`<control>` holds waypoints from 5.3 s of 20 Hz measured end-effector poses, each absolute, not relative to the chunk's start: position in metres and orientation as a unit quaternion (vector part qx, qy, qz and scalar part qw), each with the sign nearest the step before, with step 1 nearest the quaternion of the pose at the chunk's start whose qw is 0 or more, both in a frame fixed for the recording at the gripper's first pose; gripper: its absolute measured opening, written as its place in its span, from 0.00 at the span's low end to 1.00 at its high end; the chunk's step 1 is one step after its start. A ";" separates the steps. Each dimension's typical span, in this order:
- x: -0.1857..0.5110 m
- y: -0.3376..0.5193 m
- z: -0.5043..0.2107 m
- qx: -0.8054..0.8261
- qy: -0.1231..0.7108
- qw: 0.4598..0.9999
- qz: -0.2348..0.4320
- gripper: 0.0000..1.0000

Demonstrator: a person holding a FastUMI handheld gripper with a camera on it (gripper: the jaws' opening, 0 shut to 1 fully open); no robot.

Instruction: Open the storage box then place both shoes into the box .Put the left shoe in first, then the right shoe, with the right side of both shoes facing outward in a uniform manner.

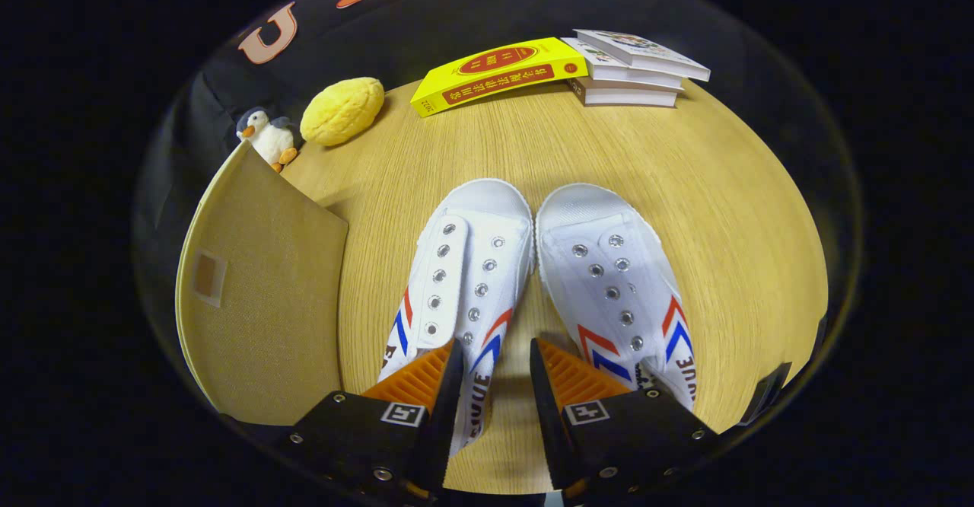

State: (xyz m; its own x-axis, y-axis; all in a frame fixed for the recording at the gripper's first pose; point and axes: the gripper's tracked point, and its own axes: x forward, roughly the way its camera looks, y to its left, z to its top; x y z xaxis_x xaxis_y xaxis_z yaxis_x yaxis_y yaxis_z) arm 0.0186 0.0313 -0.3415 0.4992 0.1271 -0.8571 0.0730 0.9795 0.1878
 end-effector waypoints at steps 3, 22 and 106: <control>0.022 0.038 -0.341 0.100 0.498 0.860 0.058 0.31; 0.034 0.090 -0.218 0.340 0.367 0.857 0.121 0.00; -0.005 -0.093 -0.283 0.107 0.414 0.904 -0.004 0.97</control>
State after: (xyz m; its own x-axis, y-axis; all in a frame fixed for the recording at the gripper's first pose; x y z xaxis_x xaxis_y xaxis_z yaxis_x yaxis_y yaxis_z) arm -0.0048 -0.0934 -0.2831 0.6571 0.0802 -0.7495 0.0964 0.9772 0.1891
